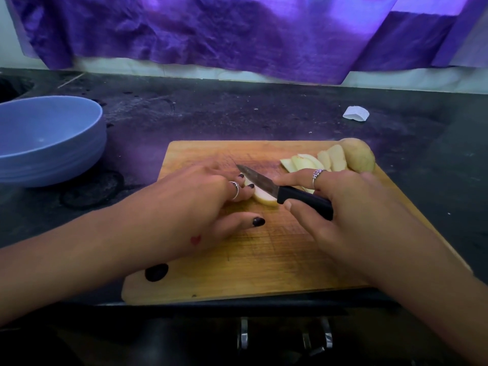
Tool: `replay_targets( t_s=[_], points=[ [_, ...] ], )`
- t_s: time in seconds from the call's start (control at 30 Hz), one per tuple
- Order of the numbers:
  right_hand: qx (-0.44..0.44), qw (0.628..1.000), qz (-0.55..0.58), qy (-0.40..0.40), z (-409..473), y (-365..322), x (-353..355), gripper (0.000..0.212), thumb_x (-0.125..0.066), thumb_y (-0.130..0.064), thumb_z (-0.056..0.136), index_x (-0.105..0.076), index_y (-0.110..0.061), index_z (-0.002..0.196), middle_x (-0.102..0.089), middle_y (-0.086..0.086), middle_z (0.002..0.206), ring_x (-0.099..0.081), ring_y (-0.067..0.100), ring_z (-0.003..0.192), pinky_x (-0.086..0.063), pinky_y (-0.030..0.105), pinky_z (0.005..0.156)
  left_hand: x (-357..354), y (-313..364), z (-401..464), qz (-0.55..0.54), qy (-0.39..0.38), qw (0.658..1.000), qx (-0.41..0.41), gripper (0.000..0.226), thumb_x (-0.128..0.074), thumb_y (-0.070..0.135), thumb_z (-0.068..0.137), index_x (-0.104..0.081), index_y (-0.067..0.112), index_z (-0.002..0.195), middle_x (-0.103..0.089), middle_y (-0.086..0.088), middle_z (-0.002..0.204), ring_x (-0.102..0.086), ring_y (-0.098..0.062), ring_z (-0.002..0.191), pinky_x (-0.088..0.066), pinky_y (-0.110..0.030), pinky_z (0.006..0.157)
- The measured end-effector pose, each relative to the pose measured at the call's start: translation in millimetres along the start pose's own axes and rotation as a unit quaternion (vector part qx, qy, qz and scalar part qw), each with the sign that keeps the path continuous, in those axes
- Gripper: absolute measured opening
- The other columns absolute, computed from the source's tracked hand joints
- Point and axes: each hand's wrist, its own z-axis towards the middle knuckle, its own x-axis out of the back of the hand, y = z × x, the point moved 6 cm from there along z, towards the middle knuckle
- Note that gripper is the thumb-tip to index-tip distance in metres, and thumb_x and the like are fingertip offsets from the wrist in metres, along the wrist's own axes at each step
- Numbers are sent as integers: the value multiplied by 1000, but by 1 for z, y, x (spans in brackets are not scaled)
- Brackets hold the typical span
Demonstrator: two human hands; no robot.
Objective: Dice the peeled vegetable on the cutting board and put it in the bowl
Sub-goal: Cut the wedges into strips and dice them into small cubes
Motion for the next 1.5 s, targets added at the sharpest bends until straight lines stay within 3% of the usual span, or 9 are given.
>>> replay_targets(
  t_s=[0.07,0.2,0.3,0.4,0.57,0.8,1.03,1.23,1.5],
  points=[
    [5,1000,-16,-7,2,-1,0,37,-48,-44,92,-44,-54,128,-44,-15,80,-44,1,67,-29,13,50,-1,-3,1,-6,-8,1000,3,92,-14,87,66,-46,38,136,-45,21,140,-35,-3,126,-37,-31,106],
    [20,999,-24,-30,11,-10,9,31,-53,-36,92,-53,-47,121,-47,-19,89,-46,5,78,-36,11,58,-1,-2,1,3,-46,999,10,91,-12,82,62,-36,42,140,-36,25,144,-29,1,127,-36,-31,106],
    [15,998,-28,-48,19,-15,17,30,-56,-37,91,-54,-48,119,-50,-7,99,-54,6,75,-47,28,70,1,0,1,3,-47,999,9,93,-11,77,58,-34,43,141,-37,24,144,-25,4,125,-35,-29,106],
    [15,998,-47,-48,23,-16,17,28,-56,-37,91,-55,-48,117,-48,-2,101,-58,15,82,-46,33,83,2,1,1,12,-34,999,3,92,-11,76,59,-36,42,141,-40,24,141,-25,6,120,-34,-22,103],
    [18,998,-44,-51,15,-15,13,31,-55,-33,92,-53,-45,121,-41,-13,83,-55,15,90,-44,28,65,2,2,2,53,5,998,-21,79,-14,76,75,-47,37,135,-53,18,131,-31,2,112,-40,-26,98],
    [12,996,-73,-50,-10,-8,21,35,-52,-42,91,-48,-50,124,-40,-17,89,-48,5,78,-46,27,74,4,5,3,104,30,993,-40,86,-3,76,74,-57,31,123,-61,15,119,-43,-7,107,-47,-32,88],
    [29,990,-125,-58,-17,-15,22,37,-49,-39,94,-44,-49,129,-42,-11,96,-48,11,90,-46,28,84,8,9,0,109,-12,994,-17,63,-24,66,84,-57,28,122,-58,13,121,-42,-8,111,-45,-34,90],
    [30,987,-138,-74,-27,-14,30,33,-52,-37,93,-48,-50,123,-47,-8,98,-27,11,96,-47,32,80,8,9,3,109,-11,994,-29,58,-30,63,87,-60,26,120,-63,8,103,-46,-12,104,-47,-35,86],
    [44,988,-146,-24,-25,-12,10,34,-49,-37,94,-46,-44,127,-40,-8,90,-49,16,90,-47,32,82,13,10,6,64,-65,995,-43,42,-49,45,92,-55,28,130,-65,6,111,-53,-16,107,-44,-31,93]
  ],
)
